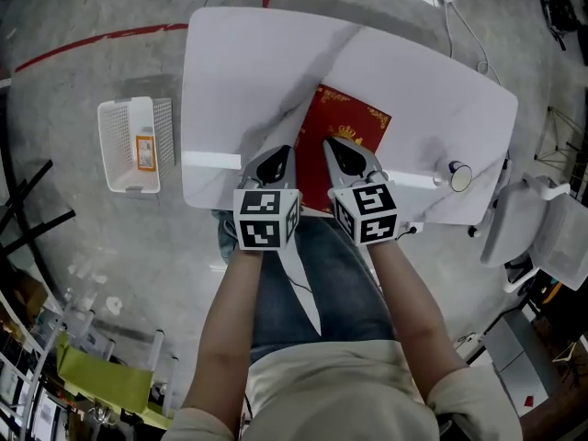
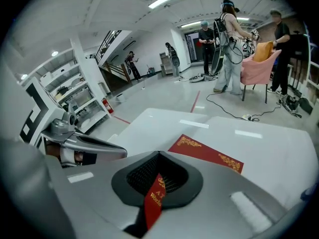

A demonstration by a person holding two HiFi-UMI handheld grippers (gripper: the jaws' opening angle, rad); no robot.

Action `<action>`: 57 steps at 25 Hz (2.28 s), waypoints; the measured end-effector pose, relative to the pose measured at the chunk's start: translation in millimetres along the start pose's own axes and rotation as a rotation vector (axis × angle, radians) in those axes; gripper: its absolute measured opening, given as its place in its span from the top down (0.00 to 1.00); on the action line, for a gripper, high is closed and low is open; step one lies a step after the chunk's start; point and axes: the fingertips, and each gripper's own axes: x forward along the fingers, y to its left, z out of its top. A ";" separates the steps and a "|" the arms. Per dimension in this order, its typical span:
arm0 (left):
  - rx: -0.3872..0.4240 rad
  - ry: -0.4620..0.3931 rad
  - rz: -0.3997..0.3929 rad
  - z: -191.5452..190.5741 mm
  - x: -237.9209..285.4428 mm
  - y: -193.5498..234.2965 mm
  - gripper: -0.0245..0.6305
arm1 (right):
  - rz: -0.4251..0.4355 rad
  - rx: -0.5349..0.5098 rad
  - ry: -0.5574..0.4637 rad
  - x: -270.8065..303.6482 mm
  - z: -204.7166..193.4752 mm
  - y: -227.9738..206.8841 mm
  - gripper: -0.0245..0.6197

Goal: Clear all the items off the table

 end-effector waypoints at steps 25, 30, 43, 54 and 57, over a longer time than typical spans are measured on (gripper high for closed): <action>0.108 0.151 -0.017 -23.0 42.3 -22.9 0.68 | -0.129 0.262 0.040 -34.7 -73.3 -96.2 0.81; 0.113 0.180 -0.037 -29.3 49.8 -22.2 0.54 | -0.110 0.326 0.072 -30.0 -90.2 -102.0 0.68; 0.107 0.289 -0.111 -65.3 68.0 -19.6 0.38 | 0.027 0.428 0.135 -9.1 -120.6 -85.4 0.47; 0.086 0.324 -0.199 -75.6 75.5 -26.4 0.35 | 0.161 0.491 0.168 6.3 -131.7 -70.7 0.41; 0.058 0.331 -0.220 -76.8 76.6 -25.2 0.33 | 0.180 0.490 0.169 7.5 -130.9 -70.0 0.41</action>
